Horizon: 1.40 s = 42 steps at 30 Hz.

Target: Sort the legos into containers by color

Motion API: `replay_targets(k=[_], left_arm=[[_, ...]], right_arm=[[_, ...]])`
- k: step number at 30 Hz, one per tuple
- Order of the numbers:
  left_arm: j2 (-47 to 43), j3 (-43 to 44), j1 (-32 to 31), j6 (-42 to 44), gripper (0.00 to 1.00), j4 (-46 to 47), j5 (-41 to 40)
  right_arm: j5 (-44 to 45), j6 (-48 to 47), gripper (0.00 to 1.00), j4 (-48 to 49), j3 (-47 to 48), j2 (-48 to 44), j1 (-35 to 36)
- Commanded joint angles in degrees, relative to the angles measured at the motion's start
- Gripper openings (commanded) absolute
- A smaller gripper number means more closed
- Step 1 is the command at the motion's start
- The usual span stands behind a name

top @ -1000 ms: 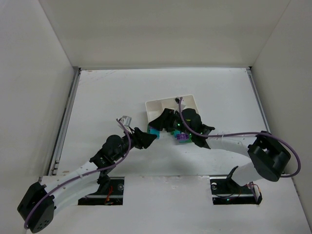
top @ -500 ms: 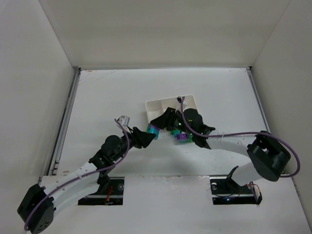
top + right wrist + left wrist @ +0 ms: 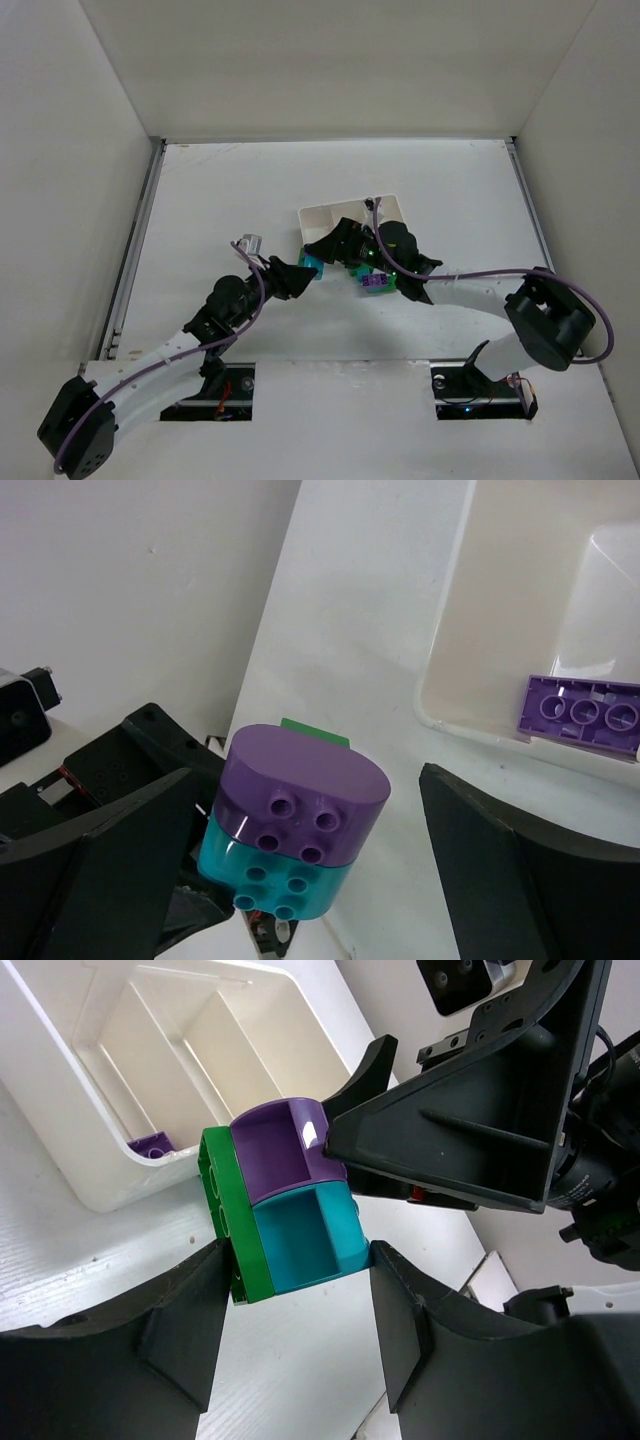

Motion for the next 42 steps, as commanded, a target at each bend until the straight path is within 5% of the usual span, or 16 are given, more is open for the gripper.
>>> replay_targets(k=[1,10,22,26,42], left_arm=[[0.8,0.5,-0.4,0.6,0.26,5.1,0.4],[0.4,-0.1,-0.7,1.8,0.25,5.2,-1.2],[-0.2,-0.9,-2.5,2.2,0.24,5.2,-1.9],[-0.3,-1.0,-2.6,2.5,0.24,5.2,-2.1],[-2.1,-1.7,2.8,1.0,0.21,4.7,-2.9]], right_arm=[[-1.8,1.1,0.96,2.9,0.6,0.9,-0.1],[-2.0,2.9,0.69,3.0,1.4,1.5,0.0],[-1.4,4.5,0.74,6.4,0.9,2.7,0.0],[-1.1,4.5,0.62,7.5,0.4,2.5,0.0],[-5.1,5.1,0.59,11.6,-4.6,-1.4,-3.4]])
